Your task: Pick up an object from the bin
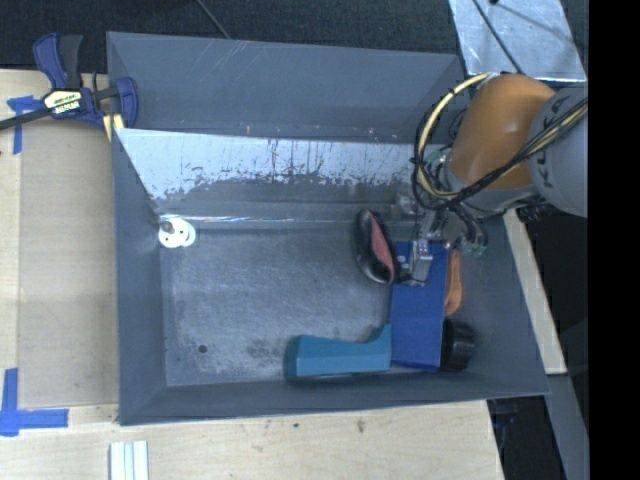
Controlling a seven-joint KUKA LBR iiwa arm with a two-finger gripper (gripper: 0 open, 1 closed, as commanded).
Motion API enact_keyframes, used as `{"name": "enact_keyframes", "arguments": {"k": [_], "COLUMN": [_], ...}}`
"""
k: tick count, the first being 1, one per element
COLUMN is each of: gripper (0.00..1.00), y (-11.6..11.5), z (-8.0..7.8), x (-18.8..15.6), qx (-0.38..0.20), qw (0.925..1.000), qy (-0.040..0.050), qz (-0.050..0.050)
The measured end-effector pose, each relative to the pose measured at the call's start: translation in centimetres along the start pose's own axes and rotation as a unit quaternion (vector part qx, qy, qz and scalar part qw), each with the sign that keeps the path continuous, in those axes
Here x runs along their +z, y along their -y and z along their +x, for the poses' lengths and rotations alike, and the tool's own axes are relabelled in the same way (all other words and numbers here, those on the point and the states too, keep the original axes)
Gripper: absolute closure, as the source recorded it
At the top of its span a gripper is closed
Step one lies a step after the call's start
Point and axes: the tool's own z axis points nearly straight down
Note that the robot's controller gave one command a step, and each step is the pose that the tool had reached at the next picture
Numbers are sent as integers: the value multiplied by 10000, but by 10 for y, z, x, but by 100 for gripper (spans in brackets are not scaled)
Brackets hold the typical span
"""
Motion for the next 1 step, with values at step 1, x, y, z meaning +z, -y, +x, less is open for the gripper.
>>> {"name": "enact_keyframes", "arguments": {"k": [1], "gripper": [100], "y": [-2], "z": [7], "x": [13], "qx": [813], "qw": [9967], "qy": [55], "qz": [-8]}}
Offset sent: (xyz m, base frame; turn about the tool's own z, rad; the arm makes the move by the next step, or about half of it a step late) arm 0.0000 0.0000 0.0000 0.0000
